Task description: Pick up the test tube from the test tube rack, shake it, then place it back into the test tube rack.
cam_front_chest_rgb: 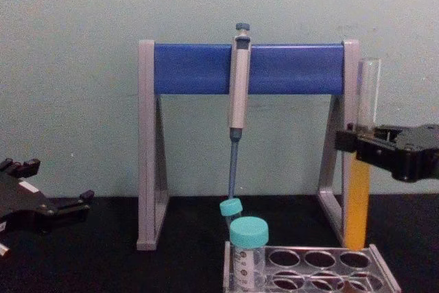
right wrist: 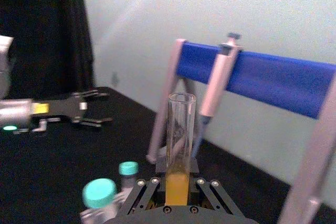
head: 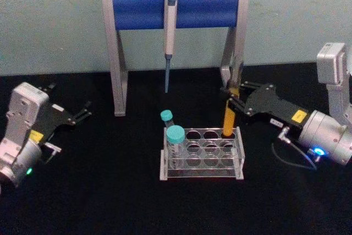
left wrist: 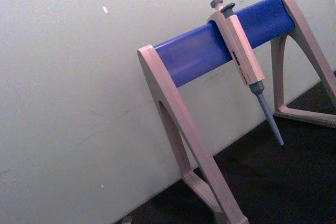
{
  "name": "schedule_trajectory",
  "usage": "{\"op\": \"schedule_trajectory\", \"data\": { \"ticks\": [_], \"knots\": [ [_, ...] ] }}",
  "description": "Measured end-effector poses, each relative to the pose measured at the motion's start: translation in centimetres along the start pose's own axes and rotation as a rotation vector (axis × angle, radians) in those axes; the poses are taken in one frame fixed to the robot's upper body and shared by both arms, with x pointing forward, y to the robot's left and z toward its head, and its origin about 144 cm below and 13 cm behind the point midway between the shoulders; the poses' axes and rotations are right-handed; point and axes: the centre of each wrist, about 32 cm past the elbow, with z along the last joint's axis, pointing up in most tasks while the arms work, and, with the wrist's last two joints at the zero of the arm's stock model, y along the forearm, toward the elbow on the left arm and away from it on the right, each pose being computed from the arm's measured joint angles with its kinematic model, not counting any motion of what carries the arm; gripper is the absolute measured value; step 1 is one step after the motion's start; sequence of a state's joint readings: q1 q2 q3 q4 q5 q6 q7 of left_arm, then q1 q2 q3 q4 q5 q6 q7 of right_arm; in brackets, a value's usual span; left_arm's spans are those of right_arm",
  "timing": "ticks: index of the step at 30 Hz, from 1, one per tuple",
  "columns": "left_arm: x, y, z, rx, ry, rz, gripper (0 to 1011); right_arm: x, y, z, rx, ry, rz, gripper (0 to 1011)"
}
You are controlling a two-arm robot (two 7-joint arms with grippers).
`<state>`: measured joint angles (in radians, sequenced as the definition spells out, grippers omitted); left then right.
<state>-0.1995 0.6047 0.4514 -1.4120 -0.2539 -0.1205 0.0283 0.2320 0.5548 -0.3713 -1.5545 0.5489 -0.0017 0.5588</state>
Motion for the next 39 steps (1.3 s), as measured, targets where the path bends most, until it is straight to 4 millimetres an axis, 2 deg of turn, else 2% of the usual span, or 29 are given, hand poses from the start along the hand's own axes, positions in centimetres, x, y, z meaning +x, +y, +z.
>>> {"op": "schedule_trajectory", "data": {
  "ticks": [9, 16, 20, 31, 39],
  "knots": [
    [0.0, 0.0, 0.0, 0.0, 0.0, 0.0, 1001, -0.9, 1.6, -0.2, 0.02, 0.032, 0.099, 232],
    [0.0, 0.0, 0.0, 0.0, 0.0, 0.0, 1001, -0.4, 3.6, -0.5, 0.047, 0.029, 0.086, 232],
    [0.0, 0.0, 0.0, 0.0, 0.0, 0.0, 1002, 0.1, 4.1, -0.5, 0.052, 0.018, 0.052, 230],
    [0.0, 0.0, 0.0, 0.0, 0.0, 0.0, 1002, 1.0, 3.7, -0.4, 0.052, 0.005, -0.022, 230],
    [0.0, 0.0, 0.0, 0.0, 0.0, 0.0, 1001, 1.0, 2.3, -0.2, 0.041, -0.01, -0.066, 232]
  ]
}}
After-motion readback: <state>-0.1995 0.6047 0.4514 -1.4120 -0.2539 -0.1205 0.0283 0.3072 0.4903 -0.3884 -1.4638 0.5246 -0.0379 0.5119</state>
